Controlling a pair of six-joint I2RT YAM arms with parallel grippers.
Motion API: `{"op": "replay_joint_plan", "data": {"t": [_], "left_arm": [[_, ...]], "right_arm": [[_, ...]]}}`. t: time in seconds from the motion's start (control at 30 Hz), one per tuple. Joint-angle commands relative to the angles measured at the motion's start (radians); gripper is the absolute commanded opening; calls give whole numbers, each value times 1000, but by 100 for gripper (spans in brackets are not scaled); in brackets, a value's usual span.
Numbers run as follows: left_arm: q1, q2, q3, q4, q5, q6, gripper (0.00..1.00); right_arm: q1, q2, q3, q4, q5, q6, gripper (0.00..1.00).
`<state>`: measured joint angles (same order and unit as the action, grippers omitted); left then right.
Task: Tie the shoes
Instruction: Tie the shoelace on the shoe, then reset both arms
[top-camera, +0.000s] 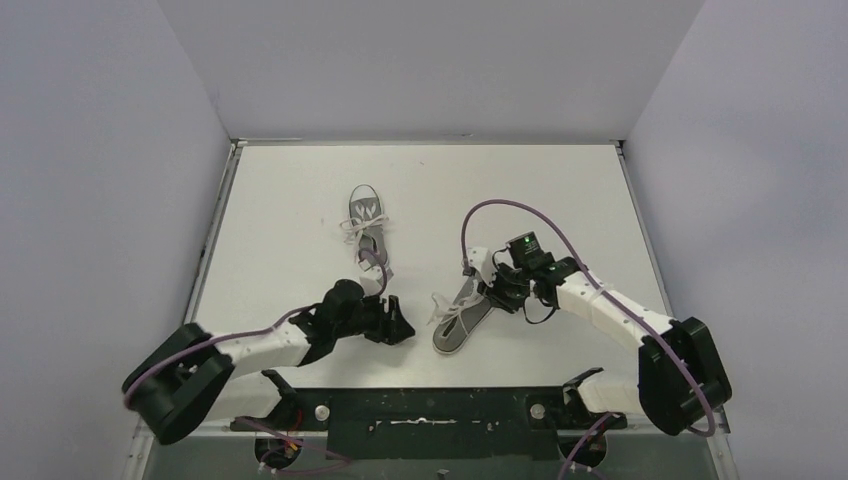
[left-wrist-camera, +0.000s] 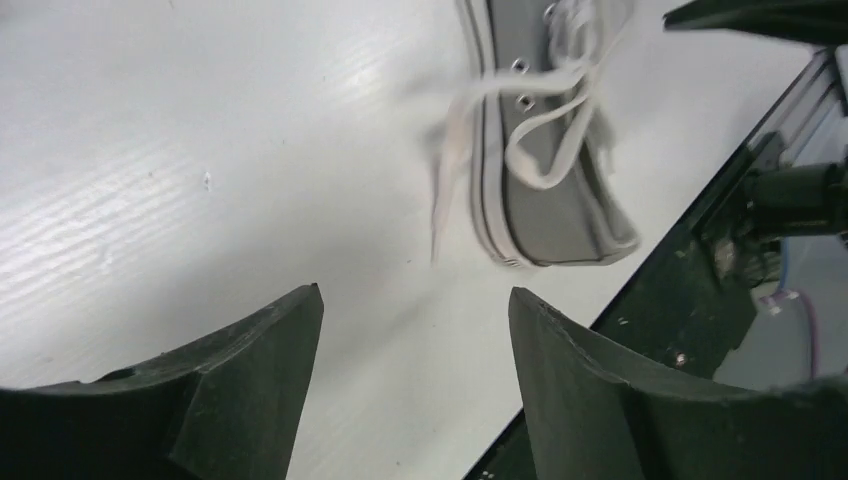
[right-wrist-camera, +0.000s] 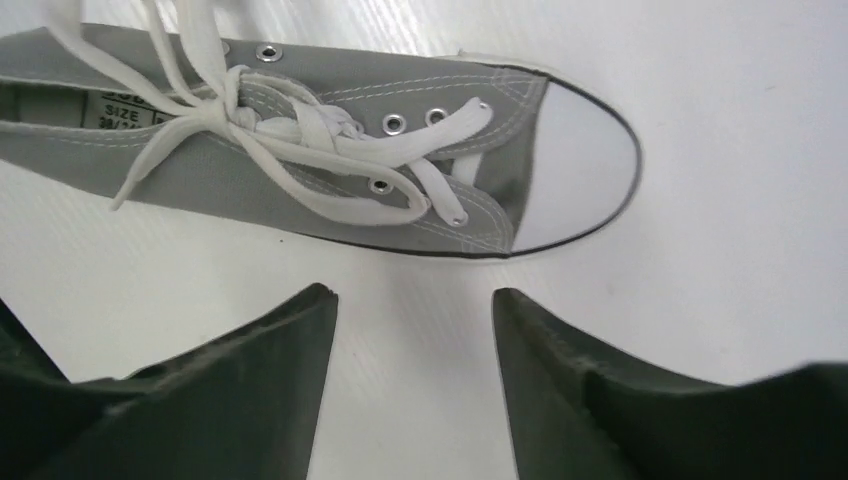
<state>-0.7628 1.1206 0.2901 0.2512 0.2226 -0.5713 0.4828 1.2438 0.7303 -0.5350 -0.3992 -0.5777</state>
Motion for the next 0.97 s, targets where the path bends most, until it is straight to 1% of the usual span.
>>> {"op": "replay_joint_plan", "data": {"t": [0.0, 0.03, 0.07, 0.1, 0.17, 0.2, 0.23, 0.3, 0.33, 0.4, 0.43, 0.47, 0.57, 0.63, 0.77, 0.87, 0.93], "left_arm": [[20, -272, 148, -428, -119, 86, 67], [23, -330, 194, -503, -106, 100, 73], [24, -371, 229, -572, -101, 110, 80], [24, -407, 269, -639, -103, 110, 82], [25, -466, 362, -760, -105, 113, 82], [27, -481, 421, -834, -115, 120, 82], [28, -484, 491, -917, -139, 122, 82], [30, -462, 648, -1081, -192, 133, 83], [31, -440, 737, -1155, -231, 135, 87], [31, -386, 905, -1299, -332, 135, 91], [31, -360, 988, -1370, -379, 141, 91], [32, -332, 1066, -1417, -416, 153, 92], [34, -271, 1259, -1492, -523, 164, 93], [33, -254, 1369, -1489, -538, 212, 93], [33, -261, 1467, -1462, -601, 259, 94], [33, -278, 1479, -1446, -613, 302, 95], [33, -281, 1479, -1455, -616, 297, 95]], "right_arm": [[68, -164, 125, -113, 100, 193, 95], [93, -187, 150, -133, 128, 241, 99], [114, -211, 174, -152, 145, 280, 100], [133, -234, 196, -167, 179, 331, 100], [165, -282, 250, -201, 325, 477, 100], [175, -304, 288, -221, 416, 573, 100], [177, -324, 325, -259, 548, 710, 100], [175, -335, 459, -415, 735, 987, 100], [173, -328, 535, -490, 755, 1039, 100], [173, -310, 716, -586, 717, 937, 100], [174, -304, 775, -630, 732, 931, 100], [174, -306, 821, -651, 780, 943, 100], [172, -319, 905, -651, 889, 974, 100], [173, -318, 948, -637, 914, 954, 100], [173, -307, 991, -629, 991, 942, 100], [172, -314, 975, -615, 1021, 938, 100], [172, -286, 1005, -669, 1072, 969, 100]]}}
